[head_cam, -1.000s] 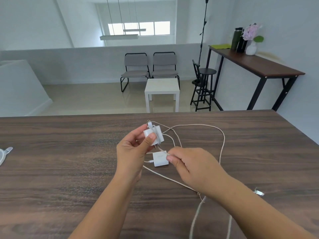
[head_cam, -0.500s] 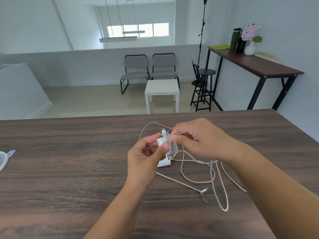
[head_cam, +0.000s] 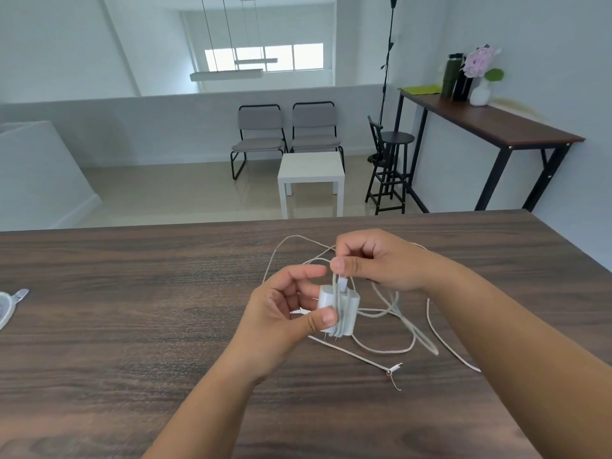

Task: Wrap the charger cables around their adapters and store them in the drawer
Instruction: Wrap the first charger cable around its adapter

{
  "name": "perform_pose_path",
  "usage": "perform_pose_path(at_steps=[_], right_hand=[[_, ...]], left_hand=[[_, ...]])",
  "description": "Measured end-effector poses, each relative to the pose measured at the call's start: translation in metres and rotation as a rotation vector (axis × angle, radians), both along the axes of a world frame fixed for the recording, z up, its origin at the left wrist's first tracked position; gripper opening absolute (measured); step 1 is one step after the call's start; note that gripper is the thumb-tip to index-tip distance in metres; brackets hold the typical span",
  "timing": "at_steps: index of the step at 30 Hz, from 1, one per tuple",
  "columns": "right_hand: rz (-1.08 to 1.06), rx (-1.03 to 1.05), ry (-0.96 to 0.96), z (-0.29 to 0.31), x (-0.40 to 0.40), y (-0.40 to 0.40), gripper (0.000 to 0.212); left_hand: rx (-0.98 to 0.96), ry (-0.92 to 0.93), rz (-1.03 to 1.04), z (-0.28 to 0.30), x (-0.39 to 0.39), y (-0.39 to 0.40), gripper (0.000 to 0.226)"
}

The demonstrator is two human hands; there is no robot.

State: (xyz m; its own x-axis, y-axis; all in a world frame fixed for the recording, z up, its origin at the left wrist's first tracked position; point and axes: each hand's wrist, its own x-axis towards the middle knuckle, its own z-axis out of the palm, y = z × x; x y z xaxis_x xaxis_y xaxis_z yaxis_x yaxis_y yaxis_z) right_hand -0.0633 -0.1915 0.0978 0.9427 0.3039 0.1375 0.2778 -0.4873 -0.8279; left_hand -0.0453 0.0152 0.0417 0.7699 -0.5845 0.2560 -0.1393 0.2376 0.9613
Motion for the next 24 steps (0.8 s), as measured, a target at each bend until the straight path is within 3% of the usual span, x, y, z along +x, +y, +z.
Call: perform_pose_path(at_steps=[3, 9, 14, 16, 19, 24], right_hand=[[0.070, 0.102, 0.177, -0.008, -0.001, -0.002, 0.029], [0.070, 0.272, 0.255, -0.034, -0.006, 0.005, 0.031], [-0.166, 0.391, 0.316, -0.062, -0.016, 0.013, 0.038], [-0.256, 0.257, 0.219, -0.068, -0.020, 0.021, 0.039], [-0.328, -0.103, 0.059, -0.074, -0.032, 0.029, 0.034], [-0.283, -0.457, -0.036, -0.065, -0.049, 0.042, 0.024]], left_hand=[[0.005, -0.011, -0.065, -0.003, -0.002, 0.001, 0.047], [-0.109, 0.066, -0.080, -0.008, -0.007, -0.002, 0.051], [-0.245, 0.228, 0.028, -0.012, -0.007, -0.016, 0.056], [-0.280, 0.286, 0.123, -0.012, -0.004, -0.017, 0.047], [-0.299, 0.335, 0.243, -0.012, 0.002, -0.020, 0.038], [-0.304, 0.377, 0.417, -0.016, 0.012, -0.022, 0.039]])
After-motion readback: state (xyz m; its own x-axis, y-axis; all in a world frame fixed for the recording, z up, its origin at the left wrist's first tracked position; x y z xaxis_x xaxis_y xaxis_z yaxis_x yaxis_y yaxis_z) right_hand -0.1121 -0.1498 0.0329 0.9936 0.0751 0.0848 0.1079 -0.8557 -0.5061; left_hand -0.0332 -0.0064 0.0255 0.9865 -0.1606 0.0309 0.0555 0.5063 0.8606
